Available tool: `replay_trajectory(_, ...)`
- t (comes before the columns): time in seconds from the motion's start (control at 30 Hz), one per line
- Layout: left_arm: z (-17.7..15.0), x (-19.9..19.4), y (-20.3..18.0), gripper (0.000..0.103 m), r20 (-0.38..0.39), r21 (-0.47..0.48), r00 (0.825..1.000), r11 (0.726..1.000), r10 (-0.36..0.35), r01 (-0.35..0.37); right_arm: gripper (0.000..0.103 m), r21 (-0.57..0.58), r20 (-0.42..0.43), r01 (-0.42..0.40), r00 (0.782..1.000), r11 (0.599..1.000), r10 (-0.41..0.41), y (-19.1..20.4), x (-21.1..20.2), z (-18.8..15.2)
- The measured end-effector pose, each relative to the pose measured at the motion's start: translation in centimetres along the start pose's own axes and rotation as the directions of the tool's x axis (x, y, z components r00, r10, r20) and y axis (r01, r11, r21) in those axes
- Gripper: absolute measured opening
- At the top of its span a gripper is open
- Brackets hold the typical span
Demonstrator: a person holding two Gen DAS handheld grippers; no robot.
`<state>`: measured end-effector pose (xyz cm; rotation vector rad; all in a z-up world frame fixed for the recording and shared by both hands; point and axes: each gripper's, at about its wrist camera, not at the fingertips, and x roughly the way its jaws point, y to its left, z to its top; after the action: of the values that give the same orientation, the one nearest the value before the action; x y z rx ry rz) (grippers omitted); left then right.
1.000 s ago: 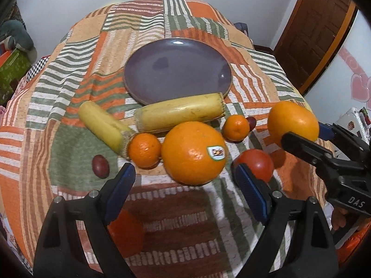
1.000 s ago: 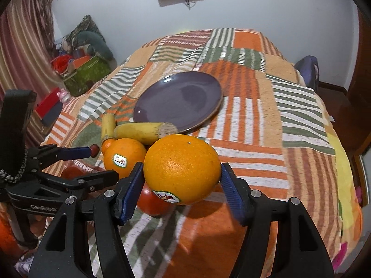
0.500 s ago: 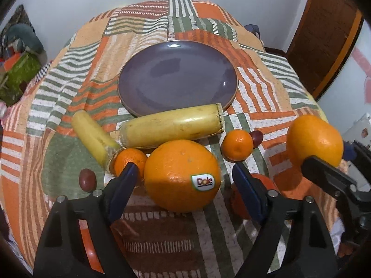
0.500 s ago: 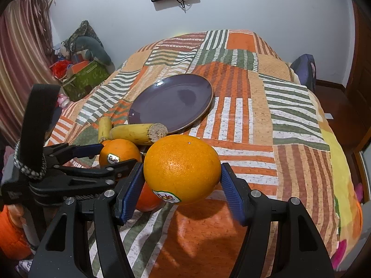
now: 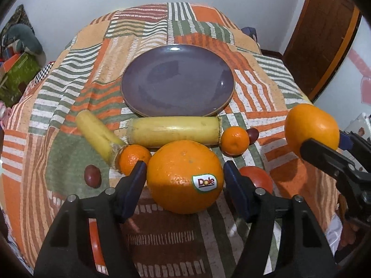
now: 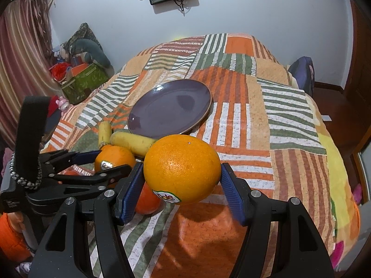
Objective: Organize fruits
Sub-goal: 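Lift the orange with the right gripper while the left gripper carries the Dole orange onto the plate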
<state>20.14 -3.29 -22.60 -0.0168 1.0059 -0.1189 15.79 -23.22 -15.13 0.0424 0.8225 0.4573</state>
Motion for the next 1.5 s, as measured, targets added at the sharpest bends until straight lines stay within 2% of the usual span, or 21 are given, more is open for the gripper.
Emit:
replay_trajectory(0.13,0.2,-1.5,0.7,0.068,0.021,-0.021,1.0,1.0,-0.016,0.016,0.062,0.002,0.017,0.006,1.0,1.0,-0.006,0.0,-0.2,0.6)
replay_trajectory(0.4,1.8,-4.8,1.5,0.068,0.118,-0.026,0.993,1.0,-0.009,0.012,0.062,-0.032,0.06,0.019,0.998,0.999,-0.017,0.6,-0.4,2.9)
replay_trajectory(0.9,7.3,-7.7,3.5,0.068,0.261,-0.042,0.965,0.999,0.018,-0.008,0.062,-0.136,0.195,0.053,0.98,0.989,-0.026,2.4,0.3,8.0)
replay_trajectory(1.13,10.2,-7.1,4.9,0.068,0.297,-0.057,0.953,0.998,0.05,-0.034,0.062,-0.171,0.214,0.077,0.976,0.982,-0.04,2.5,2.3,10.4)
replay_trajectory(1.5,14.2,-2.5,6.1,0.068,0.257,-0.036,0.965,0.998,0.055,-0.048,0.062,-0.172,0.162,0.062,0.986,0.983,-0.034,1.8,6.9,12.4)
